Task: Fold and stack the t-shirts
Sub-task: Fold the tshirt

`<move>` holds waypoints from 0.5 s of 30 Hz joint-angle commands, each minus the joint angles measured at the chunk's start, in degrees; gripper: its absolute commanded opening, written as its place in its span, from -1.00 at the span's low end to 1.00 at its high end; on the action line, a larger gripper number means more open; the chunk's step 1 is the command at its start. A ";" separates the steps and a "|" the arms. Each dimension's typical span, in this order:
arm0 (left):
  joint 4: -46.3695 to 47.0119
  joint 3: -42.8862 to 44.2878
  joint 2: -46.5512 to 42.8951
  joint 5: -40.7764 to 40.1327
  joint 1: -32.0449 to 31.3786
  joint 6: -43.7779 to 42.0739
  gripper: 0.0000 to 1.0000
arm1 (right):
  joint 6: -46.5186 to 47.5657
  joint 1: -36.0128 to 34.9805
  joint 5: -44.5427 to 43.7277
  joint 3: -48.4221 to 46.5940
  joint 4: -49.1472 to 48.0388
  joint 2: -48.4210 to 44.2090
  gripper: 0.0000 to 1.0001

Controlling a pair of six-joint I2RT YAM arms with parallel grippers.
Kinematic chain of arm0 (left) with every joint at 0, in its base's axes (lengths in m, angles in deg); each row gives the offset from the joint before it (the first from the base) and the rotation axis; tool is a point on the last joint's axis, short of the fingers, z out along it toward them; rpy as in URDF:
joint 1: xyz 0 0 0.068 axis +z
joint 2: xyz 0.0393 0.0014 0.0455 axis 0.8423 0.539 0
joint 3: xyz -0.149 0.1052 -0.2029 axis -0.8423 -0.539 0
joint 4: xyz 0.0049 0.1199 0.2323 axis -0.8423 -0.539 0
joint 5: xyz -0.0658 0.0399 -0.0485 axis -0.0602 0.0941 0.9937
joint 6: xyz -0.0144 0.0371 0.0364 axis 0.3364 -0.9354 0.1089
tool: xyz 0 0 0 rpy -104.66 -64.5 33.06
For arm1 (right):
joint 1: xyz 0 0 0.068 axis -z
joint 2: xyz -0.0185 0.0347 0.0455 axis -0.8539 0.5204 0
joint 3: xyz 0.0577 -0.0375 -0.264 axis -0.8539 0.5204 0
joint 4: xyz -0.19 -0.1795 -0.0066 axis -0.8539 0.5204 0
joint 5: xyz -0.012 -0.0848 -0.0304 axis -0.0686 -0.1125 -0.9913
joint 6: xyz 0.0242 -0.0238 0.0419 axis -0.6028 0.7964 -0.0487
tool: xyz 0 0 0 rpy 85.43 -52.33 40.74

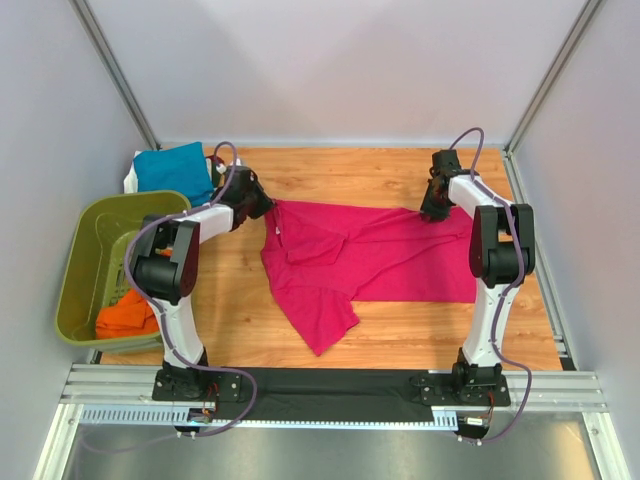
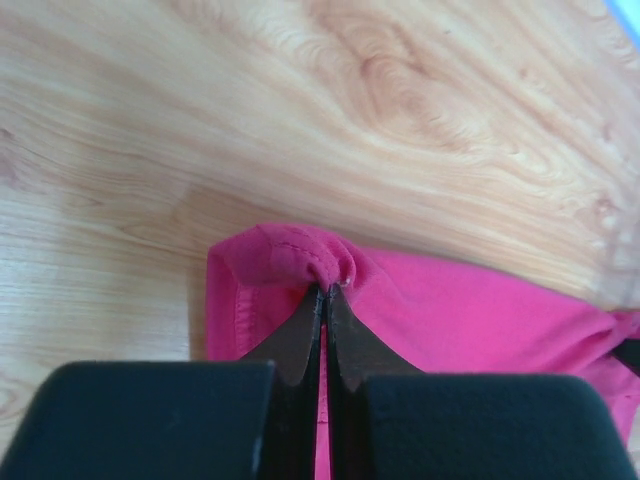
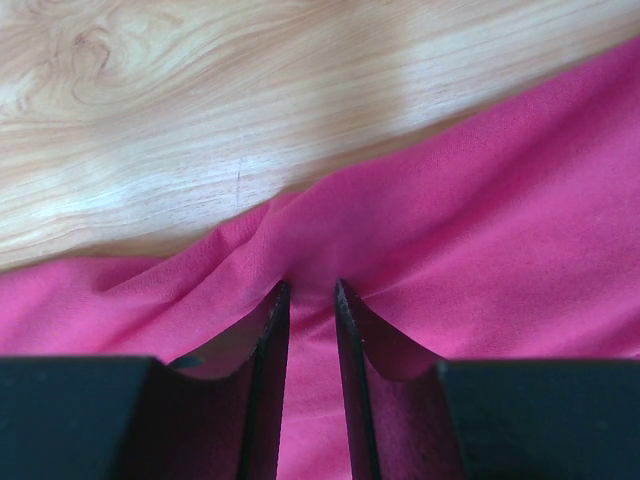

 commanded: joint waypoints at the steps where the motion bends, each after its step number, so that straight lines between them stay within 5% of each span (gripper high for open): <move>1: -1.14 0.14 -3.95 -2.03 0.06 0.80 -1.00 | 0.12 -0.09 -1.09 -0.16 0.31 0.58 -0.47; 10: -5.54 -0.20 -3.42 -2.91 0.14 2.91 -0.92 | 0.12 -0.18 -0.91 -0.16 0.31 0.76 -0.47; 15: -4.31 -1.61 -3.95 -2.30 0.06 1.77 -0.51 | 0.03 -0.18 -0.65 -0.16 0.31 0.94 -0.47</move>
